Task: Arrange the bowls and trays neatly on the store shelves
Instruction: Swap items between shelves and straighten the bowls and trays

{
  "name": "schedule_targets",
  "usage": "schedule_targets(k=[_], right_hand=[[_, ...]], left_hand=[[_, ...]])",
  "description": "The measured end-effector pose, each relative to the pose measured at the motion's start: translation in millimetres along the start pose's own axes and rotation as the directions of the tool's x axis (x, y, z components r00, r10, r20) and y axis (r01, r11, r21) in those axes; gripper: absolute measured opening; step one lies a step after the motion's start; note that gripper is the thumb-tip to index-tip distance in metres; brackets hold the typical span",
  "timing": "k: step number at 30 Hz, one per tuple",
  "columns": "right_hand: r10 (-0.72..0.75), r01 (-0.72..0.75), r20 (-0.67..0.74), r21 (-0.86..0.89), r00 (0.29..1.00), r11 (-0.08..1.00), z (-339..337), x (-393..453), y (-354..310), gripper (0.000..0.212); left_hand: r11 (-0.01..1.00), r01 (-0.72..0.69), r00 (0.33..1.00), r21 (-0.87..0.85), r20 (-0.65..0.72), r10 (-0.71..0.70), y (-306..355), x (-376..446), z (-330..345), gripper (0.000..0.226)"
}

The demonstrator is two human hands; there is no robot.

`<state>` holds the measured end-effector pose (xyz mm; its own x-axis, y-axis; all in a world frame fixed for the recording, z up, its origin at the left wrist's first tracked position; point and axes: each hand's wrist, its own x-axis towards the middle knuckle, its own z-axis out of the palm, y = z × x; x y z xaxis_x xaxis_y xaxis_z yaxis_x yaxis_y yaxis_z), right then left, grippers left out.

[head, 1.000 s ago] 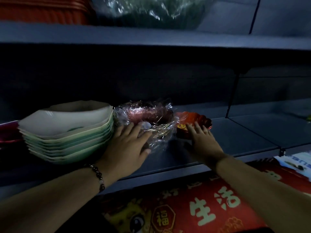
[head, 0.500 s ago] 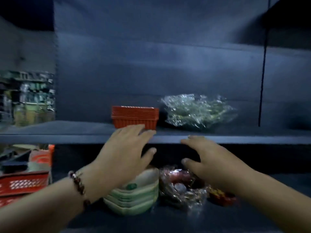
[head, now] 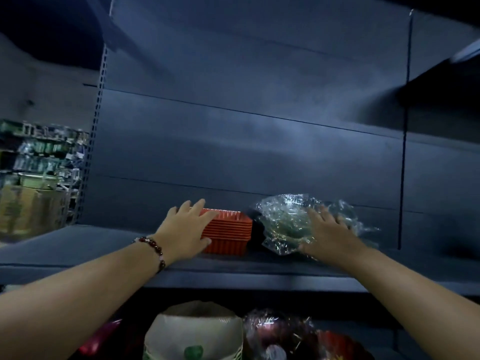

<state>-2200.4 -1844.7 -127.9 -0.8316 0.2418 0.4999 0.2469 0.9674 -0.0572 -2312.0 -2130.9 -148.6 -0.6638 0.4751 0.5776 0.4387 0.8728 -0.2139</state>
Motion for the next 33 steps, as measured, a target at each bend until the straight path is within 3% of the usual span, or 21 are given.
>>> schedule_targets(k=[3,6,8,13,18,23,28,33], right_hand=[[0.077,-0.077,0.029,0.02,0.997,0.997,10,22,18,0.119],[0.064,-0.069,0.063,0.081,0.996,0.994,24,39,29,0.125],[0.042,-0.046,0.056,0.071,0.998,0.996,30,46,32,0.117],[-0.073,0.073,-0.003,0.043,0.997,0.996,28,54,48,0.062],[-0.164,0.163,-0.02,0.241,0.986,0.957,22,51,53,0.052],[-0.205,0.196,0.004,0.282,0.979,0.939,29,58,41,0.049],[-0.158,0.157,-0.001,0.114,0.987,0.981,44,63,7,0.068],[0.012,-0.012,0.014,0.011,1.0,1.0,42,55,-3,0.102]], left_hand=[[1.0,-0.004,0.996,-0.011,0.091,0.005,-6,25,21,0.074],[0.998,0.019,0.999,-0.06,0.05,-0.016,-15,35,35,0.068],[0.991,0.039,0.999,-0.126,0.012,-0.038,-19,37,41,0.065],[0.992,0.067,0.996,-0.106,-0.043,-0.072,-12,27,38,0.066],[0.994,0.069,0.994,-0.081,-0.075,-0.075,-15,20,33,0.065],[0.98,0.028,0.998,-0.195,-0.049,-0.038,-29,29,45,0.064],[0.951,0.021,1.0,-0.309,0.009,-0.02,-47,43,61,0.064],[0.985,0.105,0.994,-0.139,0.03,-0.102,-33,34,55,0.063]])
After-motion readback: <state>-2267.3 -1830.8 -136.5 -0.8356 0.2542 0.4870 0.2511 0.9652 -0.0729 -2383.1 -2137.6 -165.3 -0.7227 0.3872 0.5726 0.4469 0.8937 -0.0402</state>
